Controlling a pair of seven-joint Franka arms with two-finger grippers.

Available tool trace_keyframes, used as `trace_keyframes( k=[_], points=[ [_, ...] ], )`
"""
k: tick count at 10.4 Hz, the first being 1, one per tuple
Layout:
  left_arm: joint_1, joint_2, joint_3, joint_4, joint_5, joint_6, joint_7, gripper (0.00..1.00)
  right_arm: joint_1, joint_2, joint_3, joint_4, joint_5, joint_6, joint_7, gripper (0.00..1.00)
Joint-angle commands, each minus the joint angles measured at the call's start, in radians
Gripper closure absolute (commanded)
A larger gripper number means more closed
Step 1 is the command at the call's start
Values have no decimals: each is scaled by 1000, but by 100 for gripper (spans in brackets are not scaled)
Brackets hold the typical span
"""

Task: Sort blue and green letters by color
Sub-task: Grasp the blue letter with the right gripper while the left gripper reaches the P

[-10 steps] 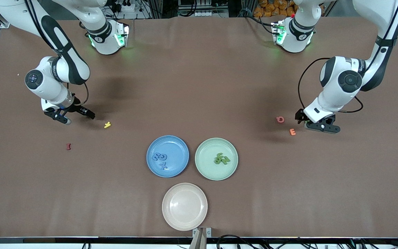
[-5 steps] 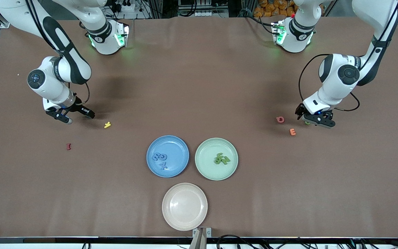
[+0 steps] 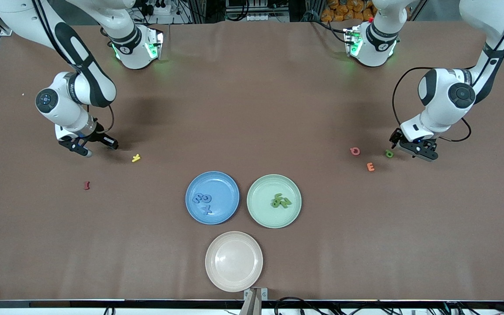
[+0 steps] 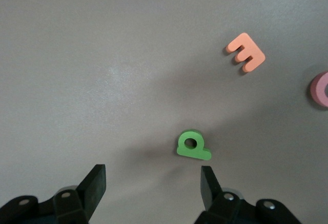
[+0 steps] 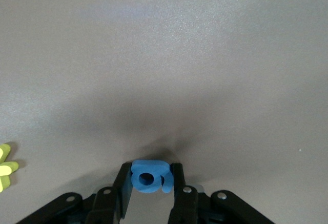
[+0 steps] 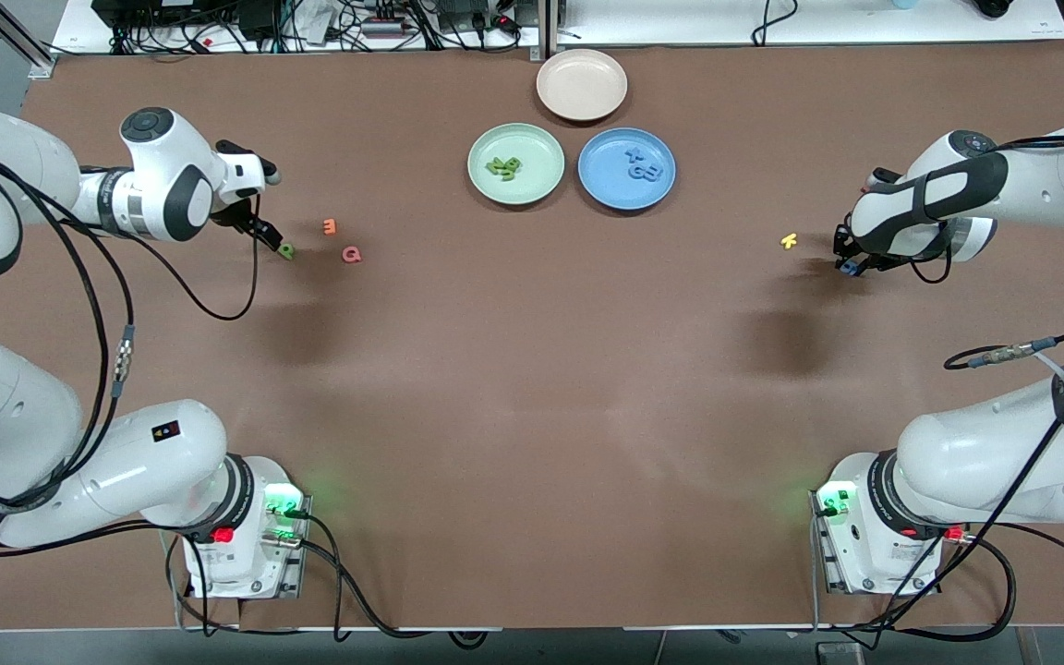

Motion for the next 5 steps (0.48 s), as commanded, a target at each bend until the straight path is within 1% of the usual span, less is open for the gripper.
trace_keyframes(
  k=[1,2,4,5],
  points=[
    [4,28,-10,6,25,28,-1,21,0,5,4,11,-13,3,22,92],
    [3,31,-11,9,25,27,-8,21,1,5,4,31,-13,-19,15,95],
    [-5,58,-11,26,24,28,-16,24,9,0,7,128,-15,-157,7,95],
    [-6,71,-11,29,22,40,-19,24,17,0,7,176,-15,-203,8,95]
  ],
)
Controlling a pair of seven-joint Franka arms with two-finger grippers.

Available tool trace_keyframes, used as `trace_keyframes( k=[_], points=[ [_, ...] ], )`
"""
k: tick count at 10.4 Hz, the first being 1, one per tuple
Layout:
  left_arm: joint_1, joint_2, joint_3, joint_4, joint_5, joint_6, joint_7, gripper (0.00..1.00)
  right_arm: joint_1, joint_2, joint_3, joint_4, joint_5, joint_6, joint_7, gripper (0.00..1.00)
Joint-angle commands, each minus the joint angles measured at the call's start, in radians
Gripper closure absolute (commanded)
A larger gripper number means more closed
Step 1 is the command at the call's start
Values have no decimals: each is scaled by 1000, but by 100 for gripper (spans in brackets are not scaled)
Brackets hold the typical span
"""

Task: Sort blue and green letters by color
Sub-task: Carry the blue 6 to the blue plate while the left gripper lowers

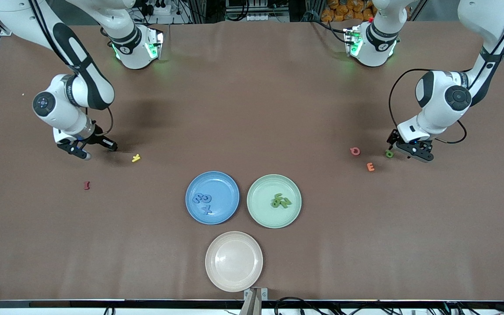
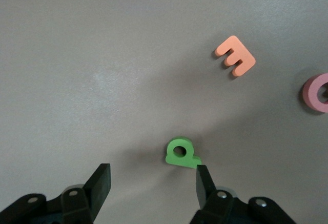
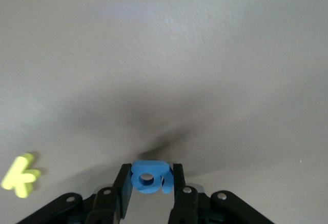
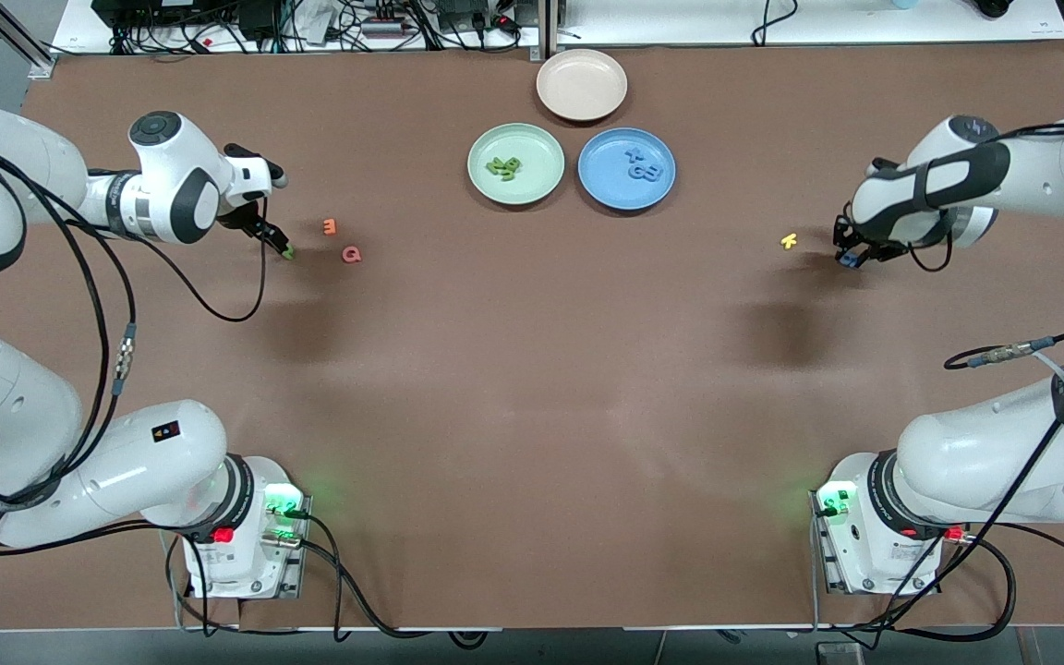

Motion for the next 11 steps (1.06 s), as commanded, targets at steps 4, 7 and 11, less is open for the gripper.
trace_keyframes(
  k=[4,7,11],
  points=[
    [-2,68,-6,23,16,57,-30,28,50,19,11,274,-5,-234,19,94],
    [-4,67,-50,26,11,57,-105,28,87,77,50,413,-2,-308,80,94],
    [1,68,-53,24,25,57,-98,28,200,197,51,577,2,-305,294,94]
  ],
)
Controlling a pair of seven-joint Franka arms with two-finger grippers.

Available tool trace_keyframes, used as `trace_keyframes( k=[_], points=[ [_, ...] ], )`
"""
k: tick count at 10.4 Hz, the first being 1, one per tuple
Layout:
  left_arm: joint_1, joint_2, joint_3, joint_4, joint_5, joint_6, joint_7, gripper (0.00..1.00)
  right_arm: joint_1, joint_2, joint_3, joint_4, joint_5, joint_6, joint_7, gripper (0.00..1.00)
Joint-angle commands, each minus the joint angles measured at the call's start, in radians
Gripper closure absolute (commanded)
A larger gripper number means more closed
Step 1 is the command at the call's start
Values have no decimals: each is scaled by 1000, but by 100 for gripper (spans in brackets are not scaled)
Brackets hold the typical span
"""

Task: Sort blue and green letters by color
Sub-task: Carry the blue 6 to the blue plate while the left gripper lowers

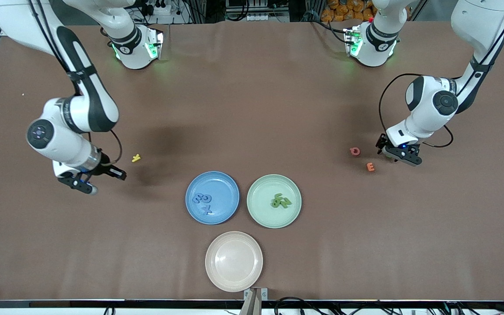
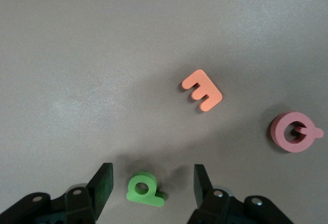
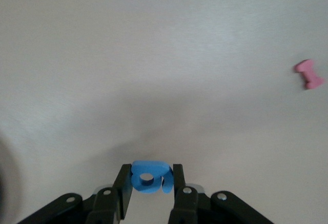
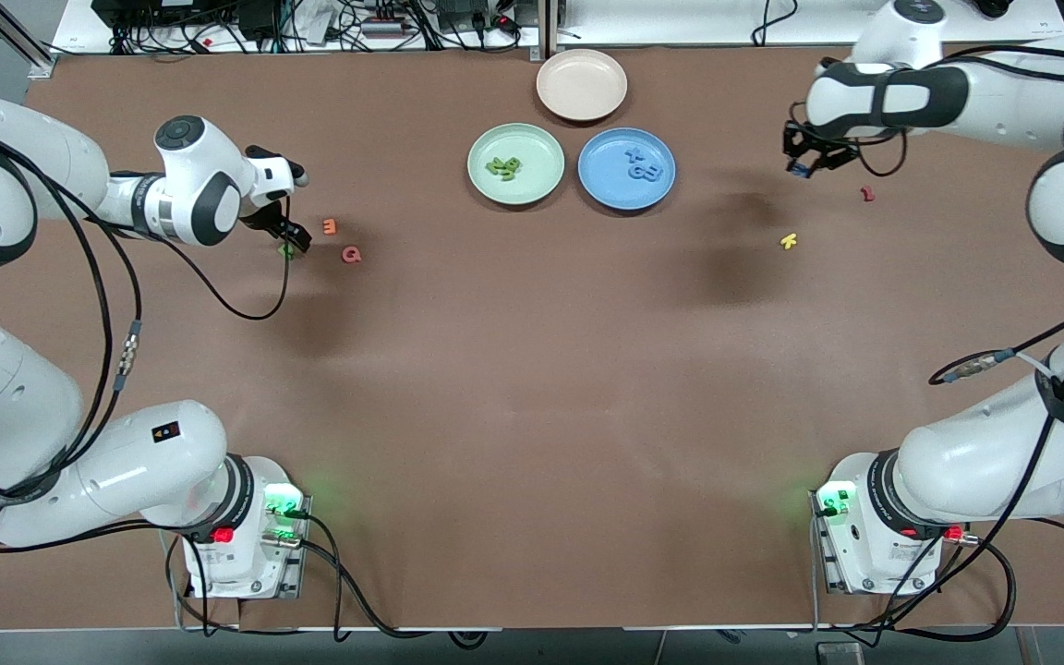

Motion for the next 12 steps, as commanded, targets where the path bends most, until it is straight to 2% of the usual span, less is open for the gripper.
trace_keyframes(
  k=[1,4,9,12],
  points=[
    [9,6,0,4,25,12,-1,29,86,120,2,154,1,-9,159,94],
    [12,13,2,1,25,12,3,31,172,183,2,254,47,-4,240,94],
    [16,13,5,-7,25,10,3,34,292,321,2,447,125,-1,246,94],
    [27,15,5,-7,25,9,5,35,335,354,2,478,150,19,248,94]
  ],
)
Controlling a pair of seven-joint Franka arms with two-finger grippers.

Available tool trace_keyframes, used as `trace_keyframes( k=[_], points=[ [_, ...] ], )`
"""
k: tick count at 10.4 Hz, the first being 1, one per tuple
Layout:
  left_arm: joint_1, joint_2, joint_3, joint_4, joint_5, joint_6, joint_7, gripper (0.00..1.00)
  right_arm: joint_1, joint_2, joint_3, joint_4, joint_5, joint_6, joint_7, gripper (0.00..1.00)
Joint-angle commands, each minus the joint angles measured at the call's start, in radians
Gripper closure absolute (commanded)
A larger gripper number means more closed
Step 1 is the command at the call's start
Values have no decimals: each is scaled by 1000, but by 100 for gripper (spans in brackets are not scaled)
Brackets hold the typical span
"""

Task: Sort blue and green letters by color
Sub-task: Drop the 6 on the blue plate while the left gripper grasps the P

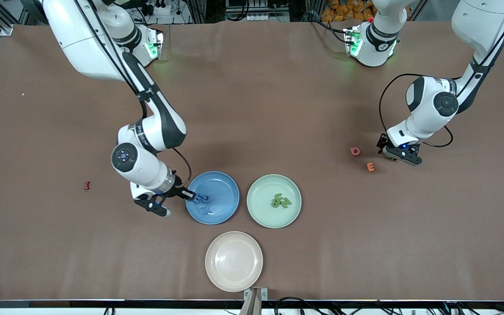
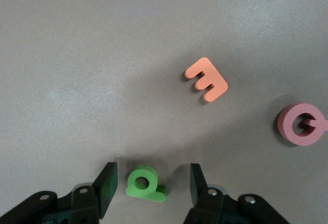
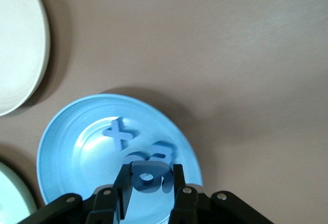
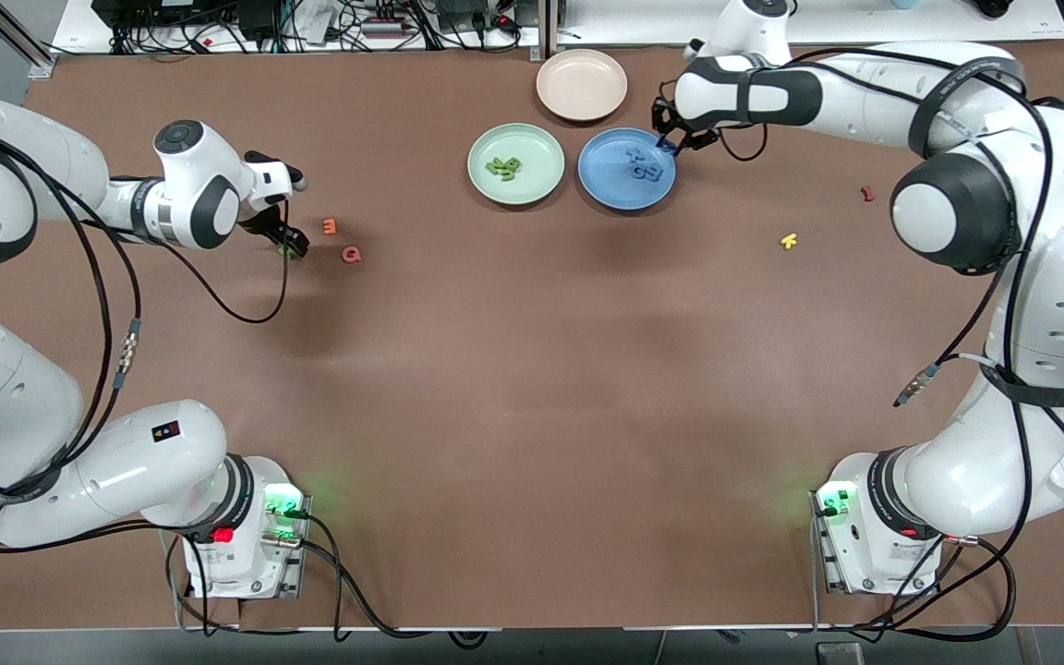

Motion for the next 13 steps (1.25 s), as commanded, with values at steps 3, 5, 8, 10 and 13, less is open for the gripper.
trace_keyframes(
  k=[3,5,8,10,13],
  points=[
    [19,8,-2,-4,27,9,0,42,56,54,-2,52,27,25,56,82],
    [19,13,-2,-4,25,9,0,46,54,54,8,54,25,23,171,0],
    [21,13,-2,-5,25,4,-2,46,42,46,8,66,5,8,146,0],
    [21,13,0,-7,25,0,-2,48,10,35,-1,57,-18,-10,44,0],
    [21,11,1,-10,25,-8,0,67,-68,3,-61,49,-19,-125,-223,0]
  ],
)
